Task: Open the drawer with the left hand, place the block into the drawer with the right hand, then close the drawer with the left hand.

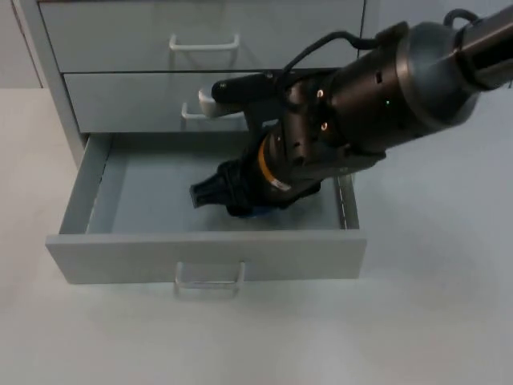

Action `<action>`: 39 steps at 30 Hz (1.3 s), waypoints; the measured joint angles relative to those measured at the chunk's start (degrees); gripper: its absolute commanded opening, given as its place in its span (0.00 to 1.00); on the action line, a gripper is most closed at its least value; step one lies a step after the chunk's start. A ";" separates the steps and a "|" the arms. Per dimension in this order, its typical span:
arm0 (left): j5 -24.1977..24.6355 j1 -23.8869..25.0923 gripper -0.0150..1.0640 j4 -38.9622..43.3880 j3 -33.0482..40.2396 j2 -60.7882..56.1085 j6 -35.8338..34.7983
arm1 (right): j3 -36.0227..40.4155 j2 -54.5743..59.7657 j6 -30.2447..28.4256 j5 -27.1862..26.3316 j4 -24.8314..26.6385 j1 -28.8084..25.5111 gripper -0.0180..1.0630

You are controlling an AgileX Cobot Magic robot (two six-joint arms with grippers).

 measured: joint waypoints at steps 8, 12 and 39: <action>0.00 0.00 0.99 0.00 0.00 0.00 0.00 | 0.00 0.06 0.11 0.00 0.00 0.00 0.77; 0.00 0.00 0.99 0.00 0.00 0.00 0.00 | 0.00 -3.86 -1.77 0.16 2.76 0.09 0.77; 0.00 0.00 0.99 0.40 0.00 0.00 0.00 | 19.99 -27.47 -37.70 9.01 34.91 1.97 0.77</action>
